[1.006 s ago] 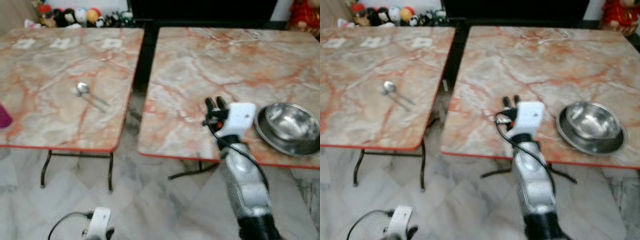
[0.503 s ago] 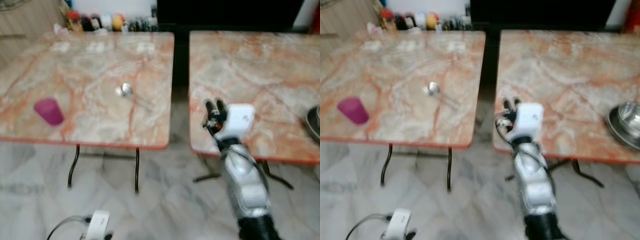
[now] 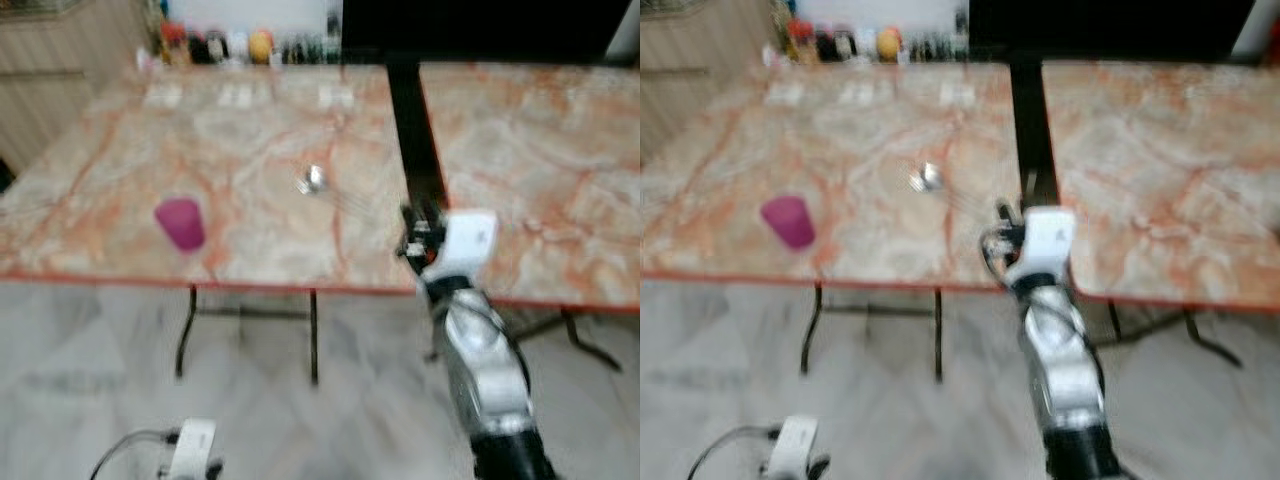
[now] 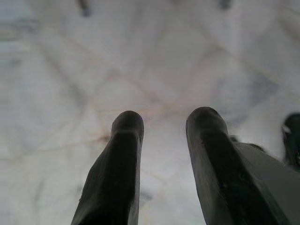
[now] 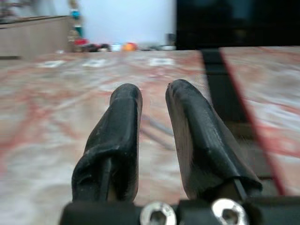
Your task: Setting the table
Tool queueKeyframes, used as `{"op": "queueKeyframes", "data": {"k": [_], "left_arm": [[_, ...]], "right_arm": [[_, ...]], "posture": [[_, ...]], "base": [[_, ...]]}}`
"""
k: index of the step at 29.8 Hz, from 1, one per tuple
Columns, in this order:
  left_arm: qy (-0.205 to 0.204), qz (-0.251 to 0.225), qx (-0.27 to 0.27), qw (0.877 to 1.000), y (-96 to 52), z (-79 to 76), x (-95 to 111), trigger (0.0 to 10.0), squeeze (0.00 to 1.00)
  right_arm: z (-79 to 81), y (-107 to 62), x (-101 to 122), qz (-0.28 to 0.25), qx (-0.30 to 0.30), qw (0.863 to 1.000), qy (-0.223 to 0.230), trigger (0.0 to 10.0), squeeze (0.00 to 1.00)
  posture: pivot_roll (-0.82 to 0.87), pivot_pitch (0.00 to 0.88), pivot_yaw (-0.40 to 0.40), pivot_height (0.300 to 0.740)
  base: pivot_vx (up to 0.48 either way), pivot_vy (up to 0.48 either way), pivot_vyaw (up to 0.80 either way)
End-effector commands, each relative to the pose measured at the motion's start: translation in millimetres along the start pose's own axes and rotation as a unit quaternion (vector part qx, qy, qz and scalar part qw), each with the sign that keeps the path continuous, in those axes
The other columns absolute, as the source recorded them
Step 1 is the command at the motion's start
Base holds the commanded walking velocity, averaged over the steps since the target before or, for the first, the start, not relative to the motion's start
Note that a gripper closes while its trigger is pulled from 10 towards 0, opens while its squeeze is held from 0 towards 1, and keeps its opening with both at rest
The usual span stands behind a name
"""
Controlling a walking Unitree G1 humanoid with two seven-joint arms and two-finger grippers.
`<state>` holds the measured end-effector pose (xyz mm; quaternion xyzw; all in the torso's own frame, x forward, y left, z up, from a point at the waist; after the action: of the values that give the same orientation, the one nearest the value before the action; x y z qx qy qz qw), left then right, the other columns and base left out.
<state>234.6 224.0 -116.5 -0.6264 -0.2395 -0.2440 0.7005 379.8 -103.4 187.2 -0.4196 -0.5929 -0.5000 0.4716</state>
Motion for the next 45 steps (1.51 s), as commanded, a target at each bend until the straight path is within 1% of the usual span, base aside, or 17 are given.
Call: {"op": "queueKeyframes", "data": {"k": [1, 4, 8, 14, 15, 26, 31, 33, 35, 37, 40, 45], "left_arm": [[-0.009, 0.017, -0.006, 1.0, -1.2, -5.9, -11, 10.0, 0.0], [-0.008, 0.014, -0.01, 1.0, -0.7, -7.2, -8, 10.0, 0.0], [-0.008, 0.011, -0.015, 1.0, 0.2, -9.8, -5, 10.0, 0.0], [-0.008, 0.009, -0.017, 1.0, 0.6, -9.8, -3, 10.0, 0.0], [-0.008, 0.009, -0.017, 1.0, 0.7, -9.8, -2, 10.0, 0.0], [-0.008, 0.003, -0.019, 1.0, 1.1, -10.4, 1, 10.0, 0.0], [-0.008, 0.002, -0.019, 1.0, 1.3, -12.6, 2, 10.0, 0.0], [-0.008, 0.0, -0.018, 1.0, 1.6, -13.7, 3, 10.0, 0.0], [-0.008, 0.0, -0.018, 1.0, 1.7, -14.0, 3, 10.0, 0.0], [-0.008, 0.0, -0.017, 1.0, 1.7, -14.2, 3, 10.0, 0.0], [-0.008, 0.0, -0.018, 1.0, 1.8, -14.5, 3, 10.0, 0.0], [-0.01, -0.001, -0.019, 1.0, 1.6, -13.4, 3, 10.0, 0.0]], "right_arm": [[-7.9, -1.3, 0, 0.001, -0.009, 1.0, -0.005, 10.0, 0.0], [-7.7, -0.5, 1, -0.001, -0.008, 1.0, -0.006, 10.0, 0.0], [-7.6, -0.1, 3, -0.005, -0.005, 1.0, -0.017, 10.0, 0.0], [-5.1, -1.2, 5, -0.011, 0.003, 1.0, -0.016, 10.0, 0.0], [-5.1, -1.4, 4, -0.009, 0.003, 1.0, -0.01, 10.0, 0.0], [-4.5, -1.1, 3, -0.008, 0.008, 1.0, -0.01, 10.0, 0.0], [0.1, -1.4, -1, 0.0, 0.022, 1.0, -0.012, 10.0, 0.0], [5.2, -1.3, -2, 0.002, 0.04, 0.999, -0.019, 10.0, 0.0], [6.5, -1.2, -3, 0.004, 0.046, 0.999, -0.022, 10.0, 0.0], [6.8, -1.0, -4, 0.005, 0.048, 0.999, -0.023, 10.0, 0.0], [4.8, 3.4, -9, 0.017, 0.052, 0.998, -0.036, 10.0, 0.0], [3.3, 7.1, -5, 0.011, 0.052, 0.998, -0.03, 10.0, 0.0]], "posture": [[-0.13, 0.119, 0.049, 0.74], [-0.13, 0.126, 0.05, 0.74], [-0.13, 0.133, 0.051, 0.74], [-0.13, 0.139, 0.053, 0.74], [-0.13, 0.139, 0.053, 0.74], [-0.13, 0.14, 0.052, 0.74], [-0.13, 0.142, 0.051, 0.74], [-0.13, 0.143, 0.05, 0.74], [-0.13, 0.143, 0.05, 0.74], [-0.13, 0.143, 0.05, 0.74], [-0.13, 0.141, 0.051, 0.74], [-0.12, 0.133, 0.048, 0.74]], "base": [[0.0, 0.0, 0.0], [0.0, 0.0, 0.0], [0.28, 0.0, 0.0], [0.37, 0.0, 0.68], [0.386, 0.0, 0.0], [0.311, 0.0, 0.0], [0.293, 0.0, 0.0], [0.0, 0.0, 0.0], [0.0, 0.0, 0.0], [0.0, 0.0, 0.0], [0.0, 0.0, 0.0], [0.0, 0.0, 0.0]]}}
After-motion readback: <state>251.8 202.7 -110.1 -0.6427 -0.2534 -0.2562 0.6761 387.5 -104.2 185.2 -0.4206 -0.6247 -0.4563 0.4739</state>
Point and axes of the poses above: a point about 5 cm out from each wrist's last joint towards the gripper, its own y axis pointing out of the wrist towards the gripper, its own x axis along the axis of the wrist's last joint, z = x × y, the point moved 6 cm from there along y, pointing out of the wrist towards the gripper, and after that the axes turned 5 degrees about -y, right-handed, at the moved point
